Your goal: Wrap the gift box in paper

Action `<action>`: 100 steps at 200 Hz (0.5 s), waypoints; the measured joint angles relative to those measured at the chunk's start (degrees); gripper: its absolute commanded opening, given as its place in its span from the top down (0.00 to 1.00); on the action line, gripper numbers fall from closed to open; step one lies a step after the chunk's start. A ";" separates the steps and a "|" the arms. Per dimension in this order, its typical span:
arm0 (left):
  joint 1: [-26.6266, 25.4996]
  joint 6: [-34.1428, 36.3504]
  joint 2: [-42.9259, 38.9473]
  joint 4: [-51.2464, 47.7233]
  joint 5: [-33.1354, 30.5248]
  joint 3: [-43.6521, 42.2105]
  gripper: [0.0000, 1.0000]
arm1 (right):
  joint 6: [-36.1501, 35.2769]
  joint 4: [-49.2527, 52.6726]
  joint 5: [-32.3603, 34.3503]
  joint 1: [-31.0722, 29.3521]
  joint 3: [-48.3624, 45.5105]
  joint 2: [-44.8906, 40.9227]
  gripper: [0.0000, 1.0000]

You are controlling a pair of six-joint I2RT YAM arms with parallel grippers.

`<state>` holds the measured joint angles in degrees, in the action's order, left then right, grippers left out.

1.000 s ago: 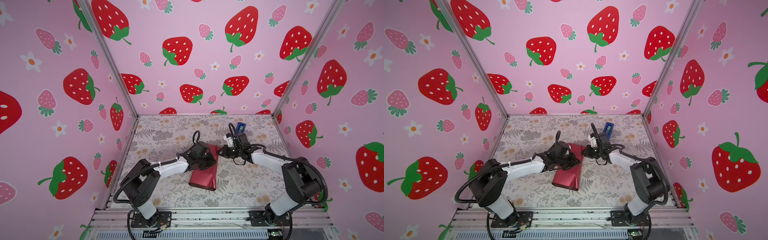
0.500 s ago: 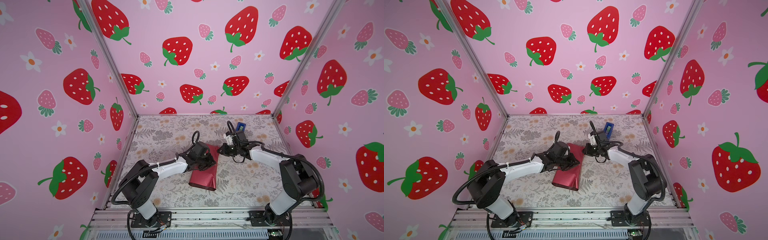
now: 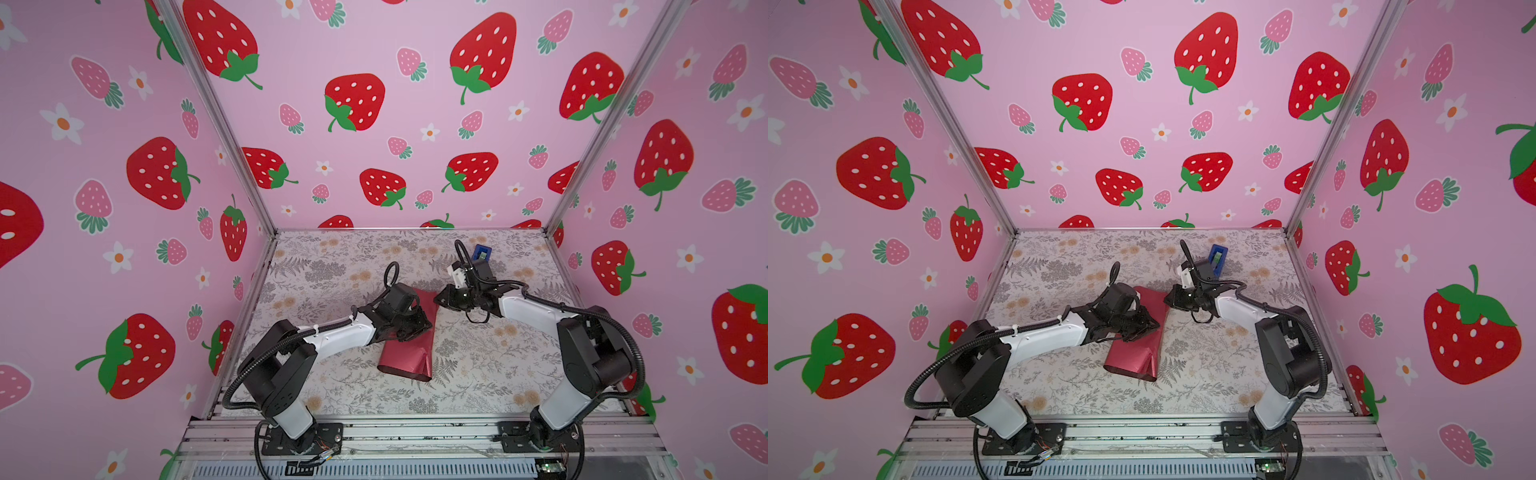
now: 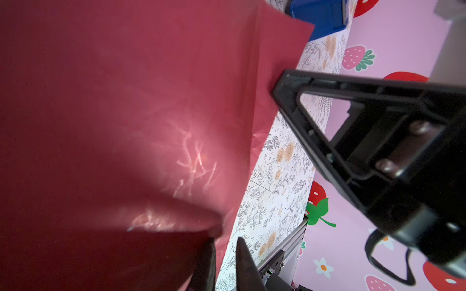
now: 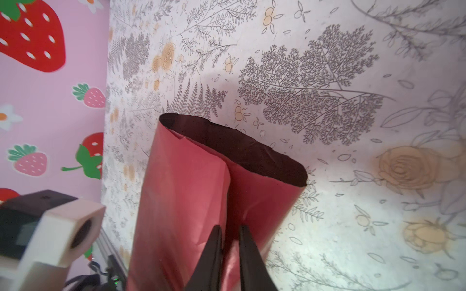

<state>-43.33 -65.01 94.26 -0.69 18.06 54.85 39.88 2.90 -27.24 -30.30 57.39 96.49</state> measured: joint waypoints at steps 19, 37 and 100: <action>0.00 0.00 0.00 0.00 0.02 0.00 0.81 | 0.92 -1.07 -1.38 0.00 -0.66 0.02 0.73; 0.00 0.00 0.00 0.00 0.00 0.00 0.81 | 1.03 -1.81 -2.29 0.00 -0.68 0.09 0.73; 0.09 0.00 0.00 0.00 0.07 0.00 0.81 | 1.14 -2.91 -3.56 0.00 -0.68 0.76 0.82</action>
<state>-43.24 -65.01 94.26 -0.69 18.13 54.85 41.01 -0.01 -30.81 -30.30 56.71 97.25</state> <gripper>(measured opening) 0.190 0.171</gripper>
